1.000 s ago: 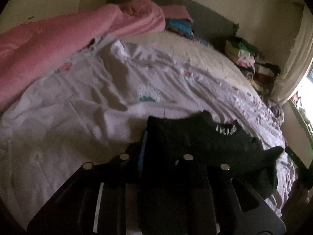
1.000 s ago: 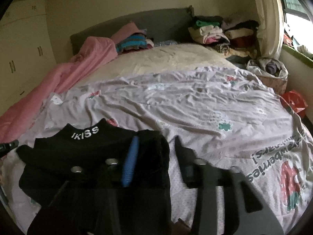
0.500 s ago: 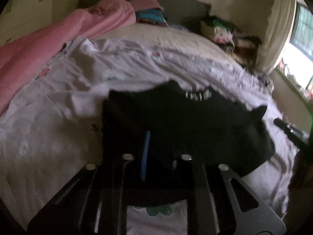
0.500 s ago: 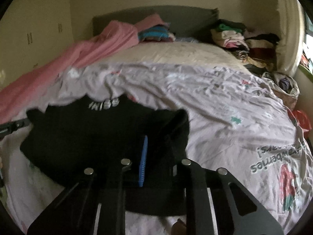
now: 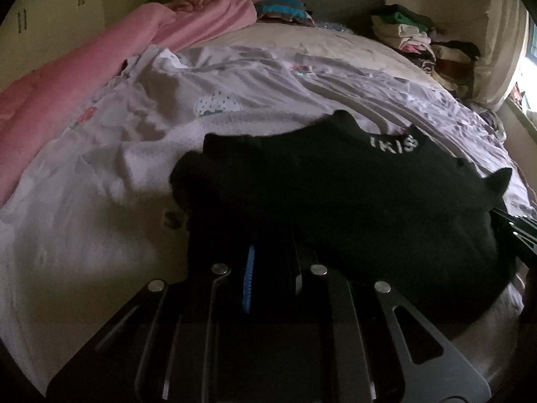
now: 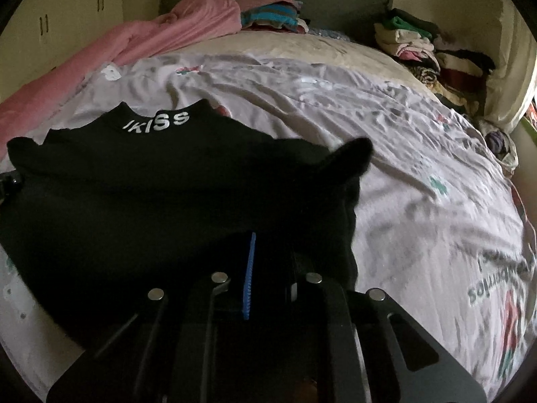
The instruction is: Fold small clothes
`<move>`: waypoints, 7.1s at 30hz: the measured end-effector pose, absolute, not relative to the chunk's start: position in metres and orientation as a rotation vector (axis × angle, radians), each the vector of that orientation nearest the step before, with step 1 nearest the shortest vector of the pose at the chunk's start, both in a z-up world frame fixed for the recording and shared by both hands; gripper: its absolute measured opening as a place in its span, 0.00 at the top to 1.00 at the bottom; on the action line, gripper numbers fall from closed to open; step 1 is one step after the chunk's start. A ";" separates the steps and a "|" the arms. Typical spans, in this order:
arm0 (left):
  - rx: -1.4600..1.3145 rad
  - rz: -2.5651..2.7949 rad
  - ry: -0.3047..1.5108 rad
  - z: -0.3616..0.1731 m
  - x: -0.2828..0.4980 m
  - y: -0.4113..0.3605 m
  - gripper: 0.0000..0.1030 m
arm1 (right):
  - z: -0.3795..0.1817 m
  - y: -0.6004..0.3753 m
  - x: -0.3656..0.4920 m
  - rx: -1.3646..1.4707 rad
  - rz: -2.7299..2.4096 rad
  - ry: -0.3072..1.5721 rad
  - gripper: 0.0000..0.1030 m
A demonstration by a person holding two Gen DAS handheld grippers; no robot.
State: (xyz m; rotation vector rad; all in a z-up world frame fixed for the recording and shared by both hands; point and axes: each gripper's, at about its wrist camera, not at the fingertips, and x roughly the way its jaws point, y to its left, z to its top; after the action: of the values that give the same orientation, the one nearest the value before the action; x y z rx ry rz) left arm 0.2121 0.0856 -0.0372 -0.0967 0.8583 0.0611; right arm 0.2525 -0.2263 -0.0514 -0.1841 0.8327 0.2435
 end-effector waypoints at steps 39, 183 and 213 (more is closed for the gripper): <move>-0.250 0.025 0.738 -0.016 0.245 0.145 0.95 | -0.019 -0.261 0.315 0.006 0.108 0.754 0.92; -0.483 0.175 0.820 -0.037 0.121 0.221 0.09 | -0.043 0.018 0.108 -0.513 0.552 0.716 0.07; -0.498 0.052 0.889 -0.037 0.203 0.203 0.09 | -0.071 0.079 0.146 -0.734 0.431 0.537 0.75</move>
State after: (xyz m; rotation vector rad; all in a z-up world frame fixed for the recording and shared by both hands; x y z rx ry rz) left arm 0.2032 0.2026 -0.0372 -0.4980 0.8887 0.0522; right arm 0.1461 0.0793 -0.0710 -0.7343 0.5373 0.4312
